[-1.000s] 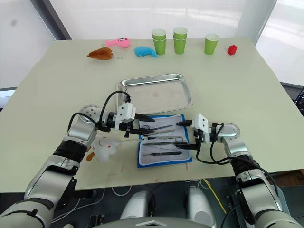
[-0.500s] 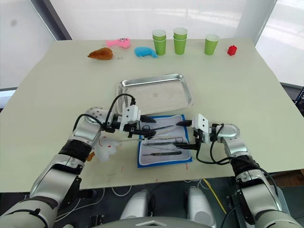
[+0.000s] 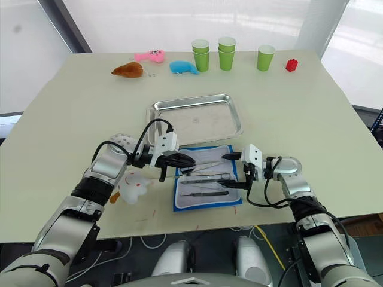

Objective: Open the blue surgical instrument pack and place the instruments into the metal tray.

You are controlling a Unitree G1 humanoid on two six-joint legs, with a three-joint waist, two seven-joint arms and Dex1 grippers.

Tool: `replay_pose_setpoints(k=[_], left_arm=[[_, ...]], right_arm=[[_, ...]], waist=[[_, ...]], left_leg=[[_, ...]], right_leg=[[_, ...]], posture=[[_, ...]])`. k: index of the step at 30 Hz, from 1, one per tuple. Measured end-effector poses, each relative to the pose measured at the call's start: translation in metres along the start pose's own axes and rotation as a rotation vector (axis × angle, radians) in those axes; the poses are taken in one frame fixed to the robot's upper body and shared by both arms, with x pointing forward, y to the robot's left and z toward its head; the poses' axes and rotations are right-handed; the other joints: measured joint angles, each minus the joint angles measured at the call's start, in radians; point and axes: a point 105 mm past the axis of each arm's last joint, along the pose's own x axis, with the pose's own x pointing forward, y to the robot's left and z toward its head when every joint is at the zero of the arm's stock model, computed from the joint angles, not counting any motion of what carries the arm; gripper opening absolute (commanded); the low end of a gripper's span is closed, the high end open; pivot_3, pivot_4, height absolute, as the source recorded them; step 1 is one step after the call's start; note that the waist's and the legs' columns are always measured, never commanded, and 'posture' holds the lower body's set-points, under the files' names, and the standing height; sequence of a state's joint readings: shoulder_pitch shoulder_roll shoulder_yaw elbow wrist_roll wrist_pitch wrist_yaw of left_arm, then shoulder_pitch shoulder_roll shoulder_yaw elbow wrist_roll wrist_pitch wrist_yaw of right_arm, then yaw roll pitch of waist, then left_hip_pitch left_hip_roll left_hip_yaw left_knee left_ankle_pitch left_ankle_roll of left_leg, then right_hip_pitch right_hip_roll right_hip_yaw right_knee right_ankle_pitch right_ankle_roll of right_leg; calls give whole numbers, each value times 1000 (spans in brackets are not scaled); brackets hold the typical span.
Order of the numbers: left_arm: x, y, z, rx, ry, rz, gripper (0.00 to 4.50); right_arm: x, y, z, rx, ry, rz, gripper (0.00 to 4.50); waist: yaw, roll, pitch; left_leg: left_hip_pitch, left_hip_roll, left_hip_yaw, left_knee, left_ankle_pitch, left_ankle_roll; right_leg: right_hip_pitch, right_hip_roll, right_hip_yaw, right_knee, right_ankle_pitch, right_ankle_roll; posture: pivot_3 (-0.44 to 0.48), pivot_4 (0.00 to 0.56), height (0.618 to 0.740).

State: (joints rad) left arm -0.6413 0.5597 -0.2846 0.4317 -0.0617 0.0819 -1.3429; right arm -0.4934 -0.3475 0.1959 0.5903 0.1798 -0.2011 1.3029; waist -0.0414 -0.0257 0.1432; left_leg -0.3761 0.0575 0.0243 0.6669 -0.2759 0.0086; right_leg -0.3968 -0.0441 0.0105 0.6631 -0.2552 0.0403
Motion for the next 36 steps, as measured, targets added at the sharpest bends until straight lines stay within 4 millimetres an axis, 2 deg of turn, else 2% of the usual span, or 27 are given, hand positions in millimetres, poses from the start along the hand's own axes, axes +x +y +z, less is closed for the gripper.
replay_pose_setpoints(k=[20, 27, 36], left_arm=[[2, 7, 13, -118, 84, 8, 28], [-7, 9, 19, -89, 195, -32, 28], [-11, 7, 31, -120, 257, -57, 28]], right_arm=[[0, 0, 0, -1, -1, -1, 4500], [1, 0, 1, -1, -3, 0, 4500], [2, 0, 1, -1, -7, -2, 4500]], waist=[[0, 0, 0], [-1, 0, 0], [-2, 0, 1]], left_leg=[[0, 0, 0, 0, 0, 0], [0, 0, -1, 0, 0, 0], [-1, 0, -3, 0, 0, 0]], right_leg=[[0, 0, 0, 0, 0, 0], [0, 1, 0, 0, 0, 0], [0, 7, 7, 0, 0, 0]], posture=[[0, 150, 740], [0, 150, 740], [0, 150, 740]])
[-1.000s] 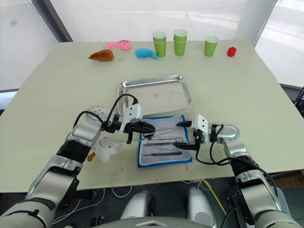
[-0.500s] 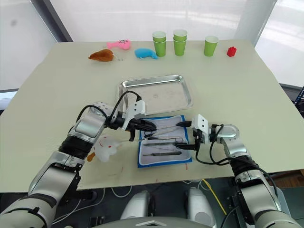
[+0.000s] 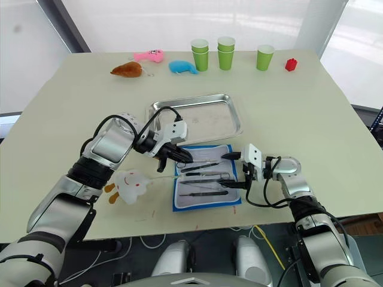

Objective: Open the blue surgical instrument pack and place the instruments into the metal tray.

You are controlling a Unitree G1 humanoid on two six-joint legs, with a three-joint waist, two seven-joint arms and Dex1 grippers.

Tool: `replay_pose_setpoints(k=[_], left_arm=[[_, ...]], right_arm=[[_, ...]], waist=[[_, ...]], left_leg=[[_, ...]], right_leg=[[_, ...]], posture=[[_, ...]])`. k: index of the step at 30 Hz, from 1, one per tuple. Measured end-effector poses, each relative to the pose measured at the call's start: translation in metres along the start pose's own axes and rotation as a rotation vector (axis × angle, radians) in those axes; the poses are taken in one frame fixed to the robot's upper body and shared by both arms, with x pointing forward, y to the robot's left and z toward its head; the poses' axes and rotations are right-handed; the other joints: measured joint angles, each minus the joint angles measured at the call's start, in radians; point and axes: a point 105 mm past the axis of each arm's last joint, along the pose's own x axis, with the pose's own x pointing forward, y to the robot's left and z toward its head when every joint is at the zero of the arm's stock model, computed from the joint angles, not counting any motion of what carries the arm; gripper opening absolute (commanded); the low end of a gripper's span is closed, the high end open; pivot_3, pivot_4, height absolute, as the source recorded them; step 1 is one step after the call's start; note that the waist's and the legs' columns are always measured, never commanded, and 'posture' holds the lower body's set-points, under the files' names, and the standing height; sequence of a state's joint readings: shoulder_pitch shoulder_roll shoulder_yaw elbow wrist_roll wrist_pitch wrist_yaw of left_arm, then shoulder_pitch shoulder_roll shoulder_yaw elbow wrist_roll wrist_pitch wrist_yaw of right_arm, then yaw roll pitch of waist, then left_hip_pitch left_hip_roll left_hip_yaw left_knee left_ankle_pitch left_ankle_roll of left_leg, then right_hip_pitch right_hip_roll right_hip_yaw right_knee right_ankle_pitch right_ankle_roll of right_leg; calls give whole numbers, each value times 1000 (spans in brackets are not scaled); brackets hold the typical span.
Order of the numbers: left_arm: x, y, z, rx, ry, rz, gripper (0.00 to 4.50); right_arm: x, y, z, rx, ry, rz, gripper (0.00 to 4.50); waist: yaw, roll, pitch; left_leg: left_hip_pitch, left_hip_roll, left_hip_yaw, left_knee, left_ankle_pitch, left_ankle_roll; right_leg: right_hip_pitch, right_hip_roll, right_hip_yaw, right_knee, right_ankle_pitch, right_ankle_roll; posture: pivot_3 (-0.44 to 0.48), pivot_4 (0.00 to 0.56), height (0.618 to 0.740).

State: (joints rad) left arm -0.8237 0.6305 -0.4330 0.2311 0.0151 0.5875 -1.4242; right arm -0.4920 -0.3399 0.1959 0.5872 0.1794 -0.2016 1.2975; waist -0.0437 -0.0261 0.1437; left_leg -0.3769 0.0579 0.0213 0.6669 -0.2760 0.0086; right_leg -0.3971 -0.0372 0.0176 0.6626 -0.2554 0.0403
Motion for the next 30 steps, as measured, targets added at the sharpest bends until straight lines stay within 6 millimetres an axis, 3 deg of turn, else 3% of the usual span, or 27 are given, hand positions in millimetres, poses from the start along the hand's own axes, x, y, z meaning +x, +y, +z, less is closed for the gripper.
replay_pose_setpoints(k=[17, 30], left_arm=[[-5, -1, 1, -22, 20, -4, 28], [-23, -2, -5, -13, 52, 11, 28]], right_arm=[[2, 1, 1, 0, -7, 1, 4500], [3, 1, 1, 0, -10, 2, 4500]], waist=[[0, 0, 0], [-1, 0, 0]], left_leg=[[0, 0, -1, 0, 0, 0], [0, 0, -1, 0, 0, 0]], right_leg=[[0, 2, 3, 0, 0, 0], [0, 2, 3, 0, 0, 0]], posture=[[0, 150, 740], [0, 150, 740]])
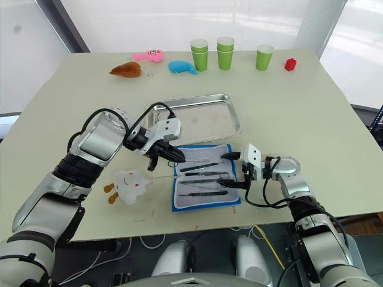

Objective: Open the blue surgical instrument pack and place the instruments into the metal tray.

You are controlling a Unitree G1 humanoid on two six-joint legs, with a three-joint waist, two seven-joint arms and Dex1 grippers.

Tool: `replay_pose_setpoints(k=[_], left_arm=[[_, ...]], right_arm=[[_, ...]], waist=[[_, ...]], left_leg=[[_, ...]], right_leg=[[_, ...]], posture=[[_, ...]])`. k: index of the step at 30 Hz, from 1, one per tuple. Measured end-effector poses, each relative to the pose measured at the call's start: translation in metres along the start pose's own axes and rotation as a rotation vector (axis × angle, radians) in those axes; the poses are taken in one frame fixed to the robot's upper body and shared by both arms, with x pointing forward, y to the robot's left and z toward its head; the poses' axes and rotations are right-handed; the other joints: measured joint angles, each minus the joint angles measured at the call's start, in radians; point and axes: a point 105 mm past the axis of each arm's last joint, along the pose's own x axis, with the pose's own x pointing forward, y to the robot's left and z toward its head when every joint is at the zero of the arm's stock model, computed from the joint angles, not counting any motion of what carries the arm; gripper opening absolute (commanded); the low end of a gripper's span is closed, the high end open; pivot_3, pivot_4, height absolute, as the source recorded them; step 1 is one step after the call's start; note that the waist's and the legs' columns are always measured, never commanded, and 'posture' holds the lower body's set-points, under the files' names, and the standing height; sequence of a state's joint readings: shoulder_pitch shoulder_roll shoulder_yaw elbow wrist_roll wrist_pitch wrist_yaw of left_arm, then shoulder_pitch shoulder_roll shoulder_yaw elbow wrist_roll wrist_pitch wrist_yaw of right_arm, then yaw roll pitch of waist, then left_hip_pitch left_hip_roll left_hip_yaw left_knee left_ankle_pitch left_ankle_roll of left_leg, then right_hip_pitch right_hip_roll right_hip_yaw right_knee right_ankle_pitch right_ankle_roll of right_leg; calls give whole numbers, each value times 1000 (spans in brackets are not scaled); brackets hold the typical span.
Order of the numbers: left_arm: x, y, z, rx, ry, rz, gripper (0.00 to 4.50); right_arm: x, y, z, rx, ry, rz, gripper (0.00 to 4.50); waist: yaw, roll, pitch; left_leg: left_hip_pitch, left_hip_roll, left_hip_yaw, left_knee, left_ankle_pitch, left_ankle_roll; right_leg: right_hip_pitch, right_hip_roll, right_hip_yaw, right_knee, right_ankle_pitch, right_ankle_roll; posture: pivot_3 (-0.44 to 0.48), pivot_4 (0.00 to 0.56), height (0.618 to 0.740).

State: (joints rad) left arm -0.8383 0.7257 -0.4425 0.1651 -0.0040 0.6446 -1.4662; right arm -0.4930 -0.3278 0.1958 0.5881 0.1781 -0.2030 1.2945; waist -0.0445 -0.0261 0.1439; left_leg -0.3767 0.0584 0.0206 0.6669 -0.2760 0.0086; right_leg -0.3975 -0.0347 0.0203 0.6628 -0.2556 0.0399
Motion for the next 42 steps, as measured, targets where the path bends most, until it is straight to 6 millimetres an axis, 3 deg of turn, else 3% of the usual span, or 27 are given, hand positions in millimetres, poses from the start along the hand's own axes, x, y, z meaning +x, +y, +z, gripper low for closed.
replay_pose_setpoints(k=[19, 23, 28, 34, 42], left_arm=[[-29, -20, -24, -20, 33, -3, 28], [-43, -18, -19, -62, -36, 27, 28], [-54, -7, -6, -122, -166, 120, 28], [-32, 20, 27, -260, -397, 311, 28], [-24, 44, 36, -414, -479, 584, 28]], right_arm=[[3, 0, 0, -8, -1, 6, 4500], [3, 0, 0, -10, -3, 8, 4500], [4, 0, 0, -8, -3, 9, 4500], [6, -1, 0, -5, -4, 16, 4500], [8, 0, 1, -9, -3, 23, 4500]], waist=[[-2, 0, 0], [-2, -1, 0], [-2, -2, 0], [-3, -4, 0], [-12, -5, 0]], left_leg=[[2, 0, -1, -1, 0, 0], [3, 0, -1, -1, 0, 0], [3, 1, 0, -1, 0, 0], [5, 1, -1, -2, 0, 0], [10, 1, -1, -5, 0, 0]], right_leg=[[0, 2, 3, 0, 0, 0], [0, 2, 3, 0, 0, 0], [0, 2, 4, 0, 0, 0], [1, 4, 6, 1, 0, -1], [2, 4, 10, 1, 1, -1]], posture=[[0, 150, 740], [0, 150, 740], [0, 150, 740], [0, 150, 740], [0, 150, 740]])
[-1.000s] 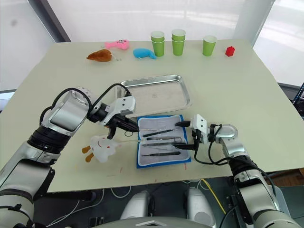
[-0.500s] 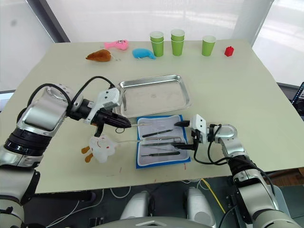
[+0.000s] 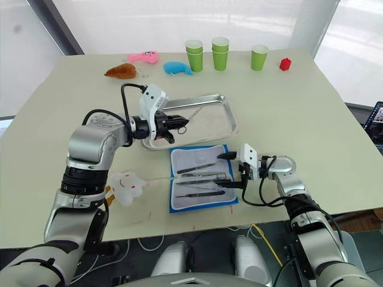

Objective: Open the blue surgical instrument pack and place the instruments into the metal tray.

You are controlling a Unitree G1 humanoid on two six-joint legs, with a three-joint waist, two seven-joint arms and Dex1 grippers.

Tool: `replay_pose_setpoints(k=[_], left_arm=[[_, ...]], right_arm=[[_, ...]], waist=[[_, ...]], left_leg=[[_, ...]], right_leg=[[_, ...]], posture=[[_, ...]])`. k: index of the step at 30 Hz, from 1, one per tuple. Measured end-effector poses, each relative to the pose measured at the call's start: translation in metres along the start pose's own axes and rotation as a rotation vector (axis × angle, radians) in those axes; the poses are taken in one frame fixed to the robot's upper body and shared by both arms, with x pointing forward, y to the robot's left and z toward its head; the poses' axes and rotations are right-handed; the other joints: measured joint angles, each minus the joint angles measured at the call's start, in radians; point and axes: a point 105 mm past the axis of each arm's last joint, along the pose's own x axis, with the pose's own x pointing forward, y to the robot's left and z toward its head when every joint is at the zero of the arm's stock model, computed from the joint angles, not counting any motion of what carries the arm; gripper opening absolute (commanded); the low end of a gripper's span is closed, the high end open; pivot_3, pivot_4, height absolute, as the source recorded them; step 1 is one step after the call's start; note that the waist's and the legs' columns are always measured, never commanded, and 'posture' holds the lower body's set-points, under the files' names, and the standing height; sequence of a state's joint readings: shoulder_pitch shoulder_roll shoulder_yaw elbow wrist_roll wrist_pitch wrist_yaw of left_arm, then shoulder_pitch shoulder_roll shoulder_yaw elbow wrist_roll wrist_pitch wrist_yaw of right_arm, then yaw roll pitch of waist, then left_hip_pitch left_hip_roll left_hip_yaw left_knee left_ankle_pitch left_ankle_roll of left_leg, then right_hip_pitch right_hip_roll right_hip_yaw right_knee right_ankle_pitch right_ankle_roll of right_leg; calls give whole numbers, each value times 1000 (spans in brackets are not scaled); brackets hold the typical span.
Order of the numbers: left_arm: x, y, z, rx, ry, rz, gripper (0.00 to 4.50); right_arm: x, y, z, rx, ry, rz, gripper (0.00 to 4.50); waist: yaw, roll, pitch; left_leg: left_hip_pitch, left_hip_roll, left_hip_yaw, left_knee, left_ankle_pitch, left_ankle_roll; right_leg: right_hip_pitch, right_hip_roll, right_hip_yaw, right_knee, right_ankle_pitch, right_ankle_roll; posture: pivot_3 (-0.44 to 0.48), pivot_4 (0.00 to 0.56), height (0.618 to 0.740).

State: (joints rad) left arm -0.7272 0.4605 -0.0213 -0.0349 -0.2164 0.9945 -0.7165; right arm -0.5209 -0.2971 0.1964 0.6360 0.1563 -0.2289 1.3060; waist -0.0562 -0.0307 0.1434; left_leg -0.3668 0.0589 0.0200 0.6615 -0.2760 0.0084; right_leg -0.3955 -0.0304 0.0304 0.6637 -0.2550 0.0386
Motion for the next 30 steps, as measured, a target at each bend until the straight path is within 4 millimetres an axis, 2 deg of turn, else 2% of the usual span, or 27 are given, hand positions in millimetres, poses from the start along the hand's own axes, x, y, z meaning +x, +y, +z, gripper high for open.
replay_pose_setpoints(k=[9, 15, 19, 22, 26, 30], left_arm=[[15, 28, -10, -164, -2, 433, 28], [19, 37, -21, -243, 37, 599, 28], [19, 45, -26, -280, 56, 674, 28], [18, 54, -38, -316, 83, 760, 28], [23, 57, -53, -351, 123, 793, 28], [26, 56, -58, -371, 140, 811, 28]], right_arm=[[0, 0, -1, 5, 2, 4, 4500], [0, 0, 0, 7, 5, 14, 4500], [0, -1, 0, 8, 6, 17, 4500], [0, -1, 0, 7, 8, 19, 4500], [0, -1, 0, 7, 10, 20, 4500], [0, -1, 0, 5, 12, 21, 4500]], waist=[[1, -1, 0], [-1, -1, 0], [-1, -1, 0], [-3, -1, 0], [-3, -1, 0], [-4, -1, 0]], left_leg=[[3, -1, -1, -3, 0, 0], [4, -1, -1, -4, 0, 0], [5, -1, -1, -4, 0, -1], [6, -2, -1, -5, 0, -1], [6, -2, 0, -6, 0, -1], [6, -2, 0, -6, 0, -1]], right_leg=[[2, -1, 1, -1, 0, 0], [2, -1, 3, -1, 0, 0], [2, -2, 3, -1, 1, 0], [2, -2, 4, -1, 1, 0], [2, -2, 4, -1, 1, 0], [2, -2, 4, -1, 1, 0]], posture=[[0, 150, 740], [0, 150, 740], [0, 150, 740], [0, 150, 740], [0, 150, 740], [0, 150, 740]])
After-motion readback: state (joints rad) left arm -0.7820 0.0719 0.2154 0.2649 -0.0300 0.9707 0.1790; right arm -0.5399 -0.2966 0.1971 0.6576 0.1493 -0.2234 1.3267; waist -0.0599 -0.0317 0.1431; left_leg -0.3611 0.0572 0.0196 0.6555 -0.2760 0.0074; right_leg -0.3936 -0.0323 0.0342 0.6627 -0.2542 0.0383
